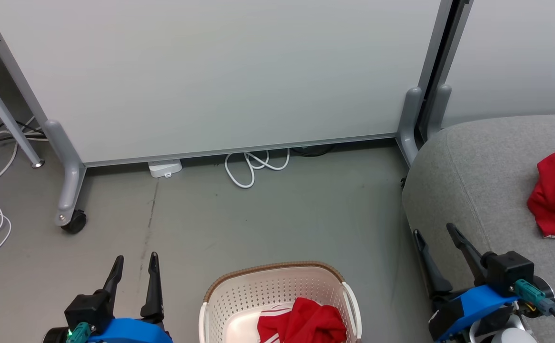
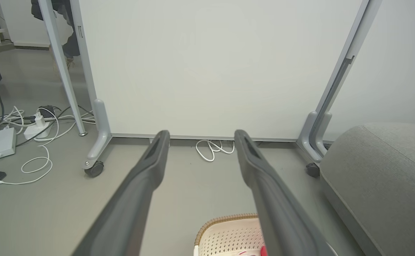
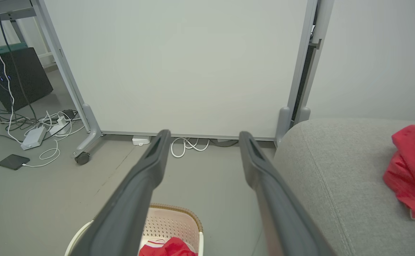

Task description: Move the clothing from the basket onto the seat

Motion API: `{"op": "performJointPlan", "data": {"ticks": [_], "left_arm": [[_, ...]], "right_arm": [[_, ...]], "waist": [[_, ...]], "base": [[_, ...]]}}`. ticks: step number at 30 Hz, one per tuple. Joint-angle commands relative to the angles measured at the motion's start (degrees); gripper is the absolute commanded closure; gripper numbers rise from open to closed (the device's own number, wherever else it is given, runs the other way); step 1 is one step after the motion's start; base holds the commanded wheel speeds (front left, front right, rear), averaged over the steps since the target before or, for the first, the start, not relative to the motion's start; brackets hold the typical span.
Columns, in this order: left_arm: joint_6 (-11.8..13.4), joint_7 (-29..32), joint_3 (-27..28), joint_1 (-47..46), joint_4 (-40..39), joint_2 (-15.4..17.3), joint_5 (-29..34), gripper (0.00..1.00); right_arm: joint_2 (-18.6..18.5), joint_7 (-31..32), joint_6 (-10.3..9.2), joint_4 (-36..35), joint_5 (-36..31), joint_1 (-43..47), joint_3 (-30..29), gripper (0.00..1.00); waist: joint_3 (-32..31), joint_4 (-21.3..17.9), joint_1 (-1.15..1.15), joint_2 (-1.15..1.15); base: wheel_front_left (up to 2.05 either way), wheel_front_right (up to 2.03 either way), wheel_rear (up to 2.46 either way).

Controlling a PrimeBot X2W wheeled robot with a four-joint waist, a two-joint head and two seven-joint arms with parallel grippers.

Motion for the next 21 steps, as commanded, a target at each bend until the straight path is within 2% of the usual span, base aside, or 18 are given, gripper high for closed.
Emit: {"op": "performJointPlan", "data": {"ticks": [1, 12, 21], "left_arm": [[-0.05, -0.15, -0.29, -0.18, 0.04, -0.01, 0.25, 0.00], [-0.05, -0.15, -1.08, -0.40, 0.72, 0.21, -0.29, 0.00], [-0.05, -0.15, -4.16, -3.99, 3.17, 0.18, -0.57, 0.00]], "right_arm": [[0.04, 0.22, 0.01, -0.32, -0.07, 0.71, 0.09, 0.00], [-0.13, 0.79, 0.01, -1.32, -0.18, -0.46, 1.73, 0.00], [-0.95, 0.89, 0.01, -3.69, -0.17, -4.30, 3.44, 0.00]], "waist": [[0.08, -0.03, 0.00, 0.00], [1.87, -2.45, 0.00, 0.00], [8.85, -7.32, 0.00, 0.00]], "base": [[0.00, 0.00, 0.00], [0.00, 0.00, 0.00], [0.00, 0.00, 0.00]]}}
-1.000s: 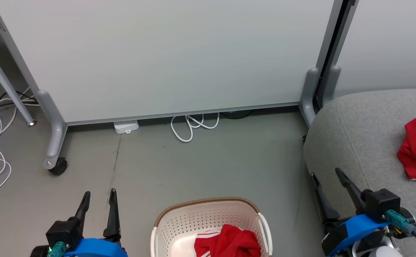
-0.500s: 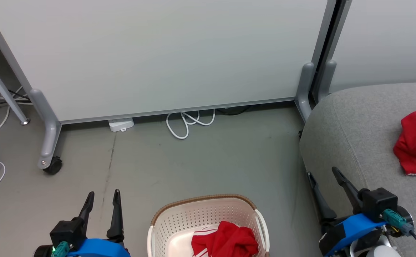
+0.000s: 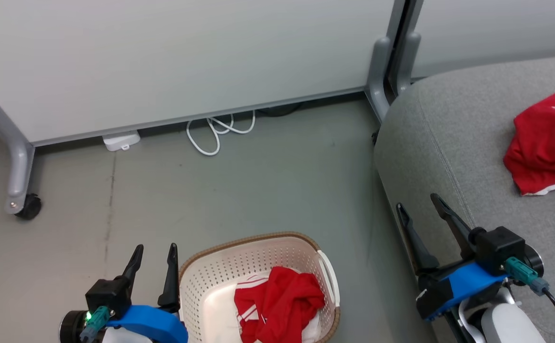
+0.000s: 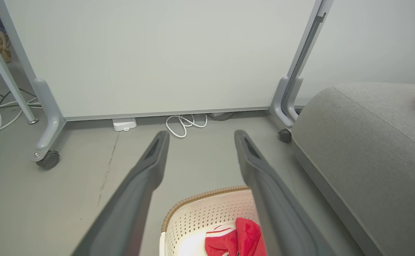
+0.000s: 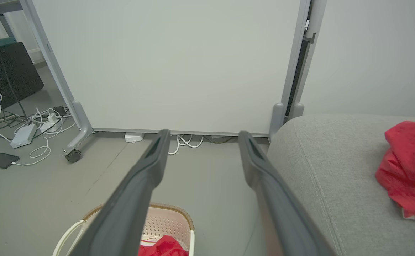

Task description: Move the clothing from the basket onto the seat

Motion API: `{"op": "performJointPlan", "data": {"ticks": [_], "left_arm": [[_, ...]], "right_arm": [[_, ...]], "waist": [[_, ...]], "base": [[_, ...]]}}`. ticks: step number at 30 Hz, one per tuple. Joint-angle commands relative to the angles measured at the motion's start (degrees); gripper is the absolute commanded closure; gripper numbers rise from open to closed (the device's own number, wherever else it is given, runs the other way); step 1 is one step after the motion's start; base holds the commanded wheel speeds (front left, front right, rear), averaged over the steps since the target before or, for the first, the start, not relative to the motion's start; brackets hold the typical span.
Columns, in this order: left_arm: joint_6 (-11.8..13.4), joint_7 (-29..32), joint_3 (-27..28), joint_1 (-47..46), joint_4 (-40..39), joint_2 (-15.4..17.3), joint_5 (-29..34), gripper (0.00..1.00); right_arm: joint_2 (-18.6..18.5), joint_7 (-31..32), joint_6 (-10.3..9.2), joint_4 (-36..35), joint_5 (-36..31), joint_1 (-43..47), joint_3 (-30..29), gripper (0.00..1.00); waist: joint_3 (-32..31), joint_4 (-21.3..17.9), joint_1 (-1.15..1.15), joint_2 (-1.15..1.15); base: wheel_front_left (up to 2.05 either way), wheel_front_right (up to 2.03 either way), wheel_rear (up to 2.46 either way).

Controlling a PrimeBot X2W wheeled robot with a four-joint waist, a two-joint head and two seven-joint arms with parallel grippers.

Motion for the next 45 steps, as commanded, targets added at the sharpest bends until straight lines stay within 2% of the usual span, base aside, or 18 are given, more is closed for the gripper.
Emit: {"op": "performJointPlan", "data": {"ticks": [1, 10, 22, 38, 45], "left_arm": [[-0.05, -0.15, -0.50, -1.52, 0.51, 0.23, -0.17, 0.00], [-0.05, -0.16, -5.28, -9.03, 7.00, 1.77, -0.85, 0.00], [-0.05, -0.16, -16.16, -20.71, 19.01, 5.94, -4.48, 0.00], [-0.05, -0.15, -30.42, -28.83, 24.77, 9.45, -11.47, 0.00], [-0.05, 0.17, -34.27, -31.69, 28.85, 10.12, -14.62, 0.00]], "right_arm": [[-0.26, -0.05, 0.01, -0.56, -0.20, -1.42, 0.44, 0.00], [0.14, -1.06, 0.01, -2.70, -0.08, -7.26, 3.04, 0.00], [1.99, -4.21, 0.01, -2.33, 0.23, -14.40, 5.93, 0.00], [3.71, -6.81, 0.01, -2.81, 0.80, -19.92, 8.08, 0.00], [4.16, -7.50, 0.01, -2.43, 1.12, -20.97, 9.49, 0.00]], "waist": [[3.35, -2.71, 0.00, 0.00], [14.06, -8.80, 0.00, 0.00], [27.00, -14.87, 0.00, 0.00], [38.30, -18.01, 0.00, 0.00], [41.03, -19.07, 0.00, 0.00]], "base": [[0.00, 0.00, 0.00], [0.00, 0.00, 0.00], [0.00, 0.00, 0.00], [0.00, 0.00, 0.00], [0.00, 0.00, 0.00]]}}
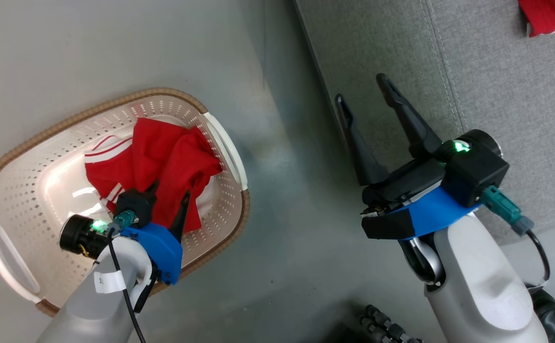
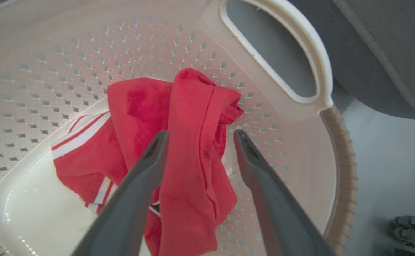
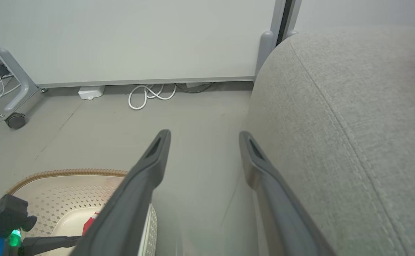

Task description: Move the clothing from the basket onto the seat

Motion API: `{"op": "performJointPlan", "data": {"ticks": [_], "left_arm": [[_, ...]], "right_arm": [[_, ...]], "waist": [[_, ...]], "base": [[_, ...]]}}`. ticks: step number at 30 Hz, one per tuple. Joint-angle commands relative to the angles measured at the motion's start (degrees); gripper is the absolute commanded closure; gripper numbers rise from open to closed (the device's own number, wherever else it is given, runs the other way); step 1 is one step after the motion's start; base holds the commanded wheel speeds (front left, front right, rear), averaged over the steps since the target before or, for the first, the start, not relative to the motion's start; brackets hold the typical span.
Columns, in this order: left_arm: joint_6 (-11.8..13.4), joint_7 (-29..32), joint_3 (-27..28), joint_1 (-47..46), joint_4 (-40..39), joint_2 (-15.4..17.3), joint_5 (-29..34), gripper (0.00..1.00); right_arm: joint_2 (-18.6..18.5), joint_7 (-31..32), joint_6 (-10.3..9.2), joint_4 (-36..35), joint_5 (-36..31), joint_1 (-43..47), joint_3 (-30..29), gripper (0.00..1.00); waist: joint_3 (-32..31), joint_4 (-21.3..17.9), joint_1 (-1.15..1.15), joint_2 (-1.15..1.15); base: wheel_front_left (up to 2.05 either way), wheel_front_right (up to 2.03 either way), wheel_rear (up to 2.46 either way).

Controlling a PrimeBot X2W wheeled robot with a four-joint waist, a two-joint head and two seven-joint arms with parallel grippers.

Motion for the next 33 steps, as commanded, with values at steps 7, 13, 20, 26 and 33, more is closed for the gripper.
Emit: {"op": "performJointPlan", "data": {"ticks": [7, 13, 20, 26, 33], "left_arm": [[-0.04, 0.47, -2.87, -3.27, 3.75, 1.26, -2.76, 0.00], [-0.04, 0.28, -3.26, -6.80, 8.24, 1.87, -3.61, 0.00], [-0.04, 0.15, -3.76, -9.09, 12.16, 1.39, -4.93, 0.00], [-0.04, -0.07, -5.34, -9.92, 13.63, 1.60, -5.76, 1.00], [-0.04, -0.27, -6.55, -10.28, 13.95, 1.20, -6.70, 1.00]], "right_arm": [[0.45, -0.72, 0.01, 0.08, 0.82, -1.83, 1.30, 0.00], [0.58, -1.04, 0.01, -0.37, 0.91, -2.07, 1.57, 0.00], [0.63, -1.27, 0.01, -0.44, 1.23, -2.24, 1.95, 0.00], [0.64, -1.42, 0.01, -0.57, 1.78, -2.99, 2.18, 0.00], [0.63, -1.49, 0.01, -0.20, 1.97, -3.78, 2.44, 0.00]], "waist": [[2.82, -1.98, -0.01, 0.00], [4.93, -2.96, -0.01, 0.00], [6.28, -3.46, -0.01, 0.00], [6.95, -3.60, -0.01, 0.00], [6.94, -3.52, -0.01, 0.00]], "base": [[0.00, 0.00, 0.00], [0.00, 0.00, 0.00], [0.00, 0.00, 0.00], [0.00, 0.00, 0.00], [0.00, 0.00, 0.00]]}}
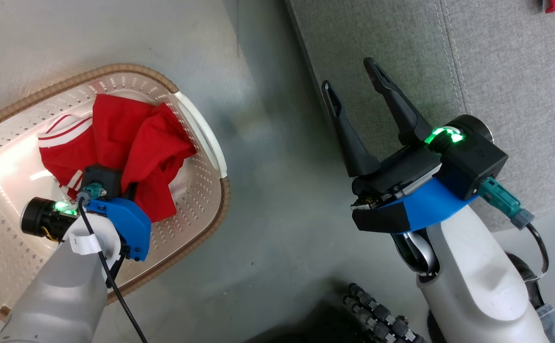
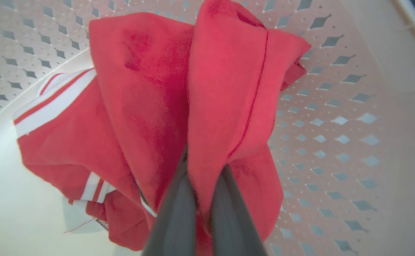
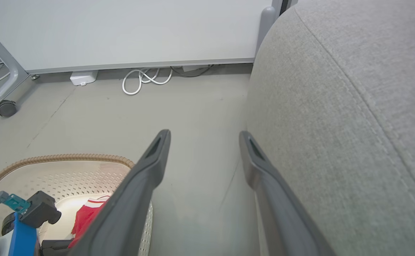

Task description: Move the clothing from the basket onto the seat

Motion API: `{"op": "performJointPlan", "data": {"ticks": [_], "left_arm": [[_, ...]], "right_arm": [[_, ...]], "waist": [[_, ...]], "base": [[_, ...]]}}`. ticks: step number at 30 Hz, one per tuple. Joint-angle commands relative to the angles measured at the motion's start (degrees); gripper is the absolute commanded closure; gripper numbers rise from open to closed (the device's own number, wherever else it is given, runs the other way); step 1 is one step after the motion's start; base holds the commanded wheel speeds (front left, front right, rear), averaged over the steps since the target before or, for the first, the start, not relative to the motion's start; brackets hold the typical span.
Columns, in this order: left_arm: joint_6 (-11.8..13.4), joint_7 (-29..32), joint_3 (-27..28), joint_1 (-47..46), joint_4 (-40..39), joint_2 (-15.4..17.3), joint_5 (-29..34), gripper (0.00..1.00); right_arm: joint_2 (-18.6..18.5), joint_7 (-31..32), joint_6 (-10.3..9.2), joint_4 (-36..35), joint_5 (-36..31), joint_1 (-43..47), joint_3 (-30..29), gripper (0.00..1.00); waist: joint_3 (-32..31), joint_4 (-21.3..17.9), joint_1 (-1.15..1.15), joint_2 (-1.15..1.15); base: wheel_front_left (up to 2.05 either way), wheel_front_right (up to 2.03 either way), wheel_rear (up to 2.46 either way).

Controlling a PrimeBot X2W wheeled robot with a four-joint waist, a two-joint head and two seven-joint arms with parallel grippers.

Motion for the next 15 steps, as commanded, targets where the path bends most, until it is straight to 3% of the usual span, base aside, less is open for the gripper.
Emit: {"op": "performJointPlan", "data": {"ticks": [1, 15], "left_arm": [[-0.04, -0.23, -0.25, -1.12, -0.23, 0.06, -0.16, 1.00], [-0.04, -0.26, -1.64, 0.95, -3.06, 0.62, -2.49, 1.00]], "right_arm": [[0.21, -0.36, 0.01, 0.01, 0.07, -0.98, 0.07, 0.00], [0.20, -0.37, 0.01, 0.53, -0.78, -0.88, -0.34, 0.00]], "waist": [[-0.10, 0.06, 0.00, 0.00], [-2.62, 1.13, 0.00, 0.00]], "base": [[0.00, 0.00, 0.00], [0.00, 0.00, 0.00]]}}
